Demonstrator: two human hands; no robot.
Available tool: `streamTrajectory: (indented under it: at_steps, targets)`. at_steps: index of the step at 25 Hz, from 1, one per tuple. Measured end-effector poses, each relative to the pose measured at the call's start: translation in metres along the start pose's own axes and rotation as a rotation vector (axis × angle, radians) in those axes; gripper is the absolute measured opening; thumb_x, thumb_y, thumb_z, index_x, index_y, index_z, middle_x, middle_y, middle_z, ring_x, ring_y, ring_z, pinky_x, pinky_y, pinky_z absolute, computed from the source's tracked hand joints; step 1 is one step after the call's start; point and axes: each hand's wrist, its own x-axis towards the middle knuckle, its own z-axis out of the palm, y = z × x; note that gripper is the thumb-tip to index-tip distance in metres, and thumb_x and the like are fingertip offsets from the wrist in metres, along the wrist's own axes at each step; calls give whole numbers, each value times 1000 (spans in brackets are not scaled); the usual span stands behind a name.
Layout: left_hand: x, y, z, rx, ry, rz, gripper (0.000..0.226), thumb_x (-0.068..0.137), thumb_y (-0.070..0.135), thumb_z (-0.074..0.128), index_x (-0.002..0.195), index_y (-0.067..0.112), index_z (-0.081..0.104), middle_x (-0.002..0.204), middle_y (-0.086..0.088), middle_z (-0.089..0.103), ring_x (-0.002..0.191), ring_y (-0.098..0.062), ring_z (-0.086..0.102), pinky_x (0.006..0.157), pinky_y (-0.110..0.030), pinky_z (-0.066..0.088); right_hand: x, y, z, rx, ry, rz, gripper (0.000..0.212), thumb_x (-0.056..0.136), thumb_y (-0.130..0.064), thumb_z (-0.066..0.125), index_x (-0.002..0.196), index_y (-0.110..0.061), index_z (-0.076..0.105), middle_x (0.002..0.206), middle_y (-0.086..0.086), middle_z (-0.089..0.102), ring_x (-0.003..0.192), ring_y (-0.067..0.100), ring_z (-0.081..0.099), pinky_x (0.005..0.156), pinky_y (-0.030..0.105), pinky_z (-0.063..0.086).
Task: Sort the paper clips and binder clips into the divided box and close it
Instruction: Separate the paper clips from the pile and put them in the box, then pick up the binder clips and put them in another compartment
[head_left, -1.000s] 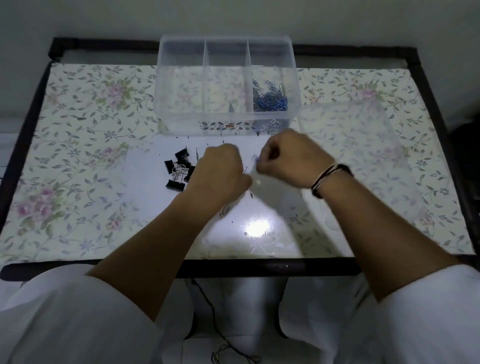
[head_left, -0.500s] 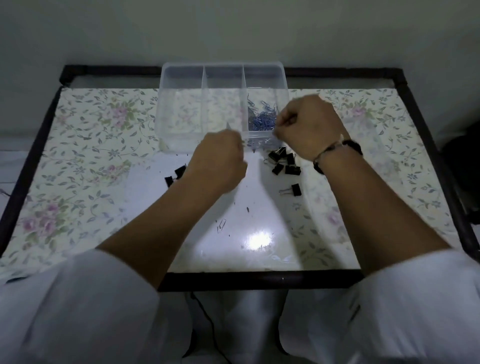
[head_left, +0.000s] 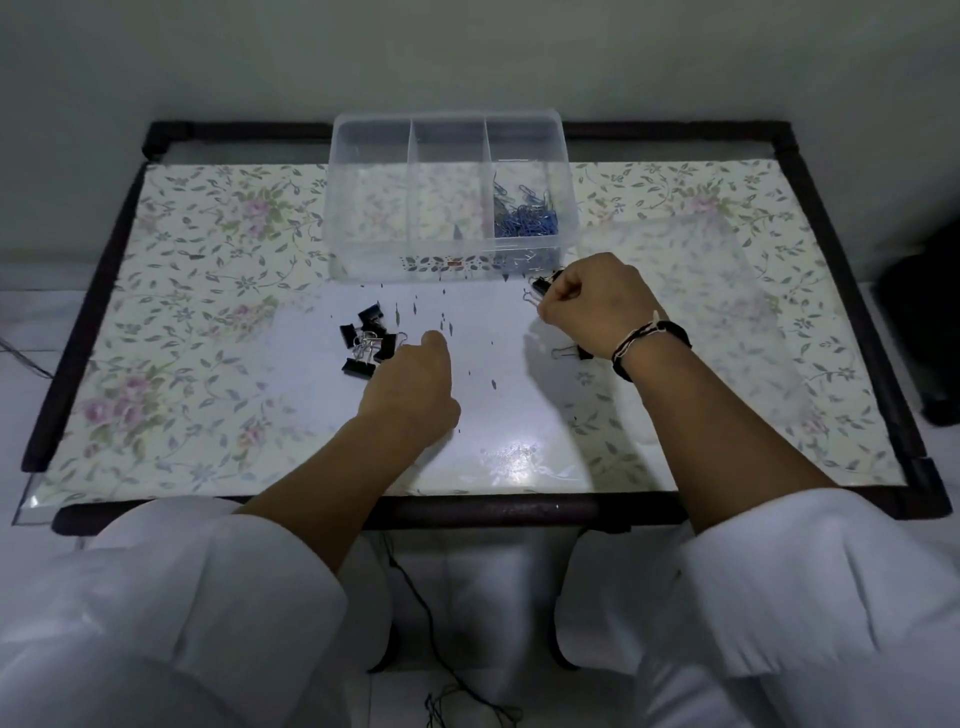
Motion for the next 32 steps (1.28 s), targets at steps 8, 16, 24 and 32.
streamTrajectory:
  at_steps: [8, 16, 24, 32]
  targets:
    - [65, 67, -80, -426, 422, 113, 21, 76, 1, 62, 88, 10, 46, 82, -5, 55, 64, -15, 49, 50, -25, 38, 26, 26, -2, -98, 41, 69, 17, 86, -15, 59, 85, -9, 75, 83, 11, 73, 80, 28, 69, 67, 31, 56]
    - [65, 48, -80, -450, 461, 108, 19, 84, 13, 65, 102, 11, 59, 85, -1, 66, 73, -16, 63, 57, -22, 47, 33, 23, 24, -416, -16, -130, 22, 85, -28, 63, 99, -11, 60, 108, 10, 59, 93, 32, 62, 73, 36, 50]
    - [8, -55, -34, -57, 120, -251, 30, 84, 35, 69, 99, 13, 56, 98, -9, 65, 85, -30, 62, 65, -32, 44, 31, 9, 37, -429, -66, -108, 21, 80, -24, 67, 89, -11, 53, 85, 6, 60, 80, 29, 63, 59, 32, 44]
    - [38, -48, -32, 112, 84, -128, 37, 80, 45, 75, 88, 18, 51, 90, -3, 57, 85, -27, 60, 69, -35, 48, 33, 2, 15, 1004, -378, 378, 19, 87, -14, 49, 74, -3, 59, 71, 6, 56, 60, 20, 56, 57, 29, 55]
